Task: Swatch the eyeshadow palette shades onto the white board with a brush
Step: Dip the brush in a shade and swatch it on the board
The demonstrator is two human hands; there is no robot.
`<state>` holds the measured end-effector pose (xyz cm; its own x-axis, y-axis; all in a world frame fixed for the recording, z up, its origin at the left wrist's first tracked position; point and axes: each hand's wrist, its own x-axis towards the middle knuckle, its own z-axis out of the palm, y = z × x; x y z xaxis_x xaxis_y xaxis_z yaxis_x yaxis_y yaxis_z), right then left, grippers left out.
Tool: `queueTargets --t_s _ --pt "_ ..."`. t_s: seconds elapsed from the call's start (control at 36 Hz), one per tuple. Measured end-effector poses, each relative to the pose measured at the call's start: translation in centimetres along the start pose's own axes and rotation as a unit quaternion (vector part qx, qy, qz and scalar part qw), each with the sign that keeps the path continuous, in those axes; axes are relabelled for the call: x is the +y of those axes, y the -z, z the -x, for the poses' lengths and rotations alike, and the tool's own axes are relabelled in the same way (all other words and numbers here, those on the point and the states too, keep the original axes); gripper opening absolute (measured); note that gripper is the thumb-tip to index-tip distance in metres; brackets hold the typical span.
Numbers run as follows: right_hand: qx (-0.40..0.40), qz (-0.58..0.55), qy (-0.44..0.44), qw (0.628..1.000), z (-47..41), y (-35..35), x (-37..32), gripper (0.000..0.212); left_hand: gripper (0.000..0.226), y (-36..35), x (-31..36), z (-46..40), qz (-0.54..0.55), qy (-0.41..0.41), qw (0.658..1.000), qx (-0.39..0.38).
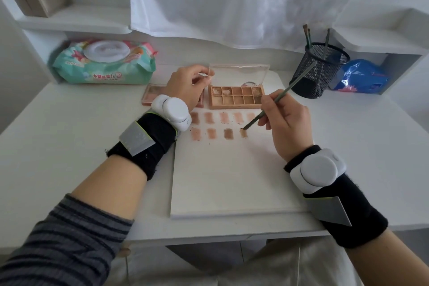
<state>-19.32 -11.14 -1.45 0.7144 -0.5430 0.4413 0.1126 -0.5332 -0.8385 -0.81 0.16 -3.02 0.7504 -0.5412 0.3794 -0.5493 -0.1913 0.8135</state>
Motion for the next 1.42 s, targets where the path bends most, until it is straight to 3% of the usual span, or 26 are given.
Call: queueTargets --t_s 1.42 --pt "-0.028 0.009 -0.004 1.0 0.13 -0.22 -0.19 0.018 0.012 0.02 -0.31 -0.05 -0.013 0.005 1.0 0.006"
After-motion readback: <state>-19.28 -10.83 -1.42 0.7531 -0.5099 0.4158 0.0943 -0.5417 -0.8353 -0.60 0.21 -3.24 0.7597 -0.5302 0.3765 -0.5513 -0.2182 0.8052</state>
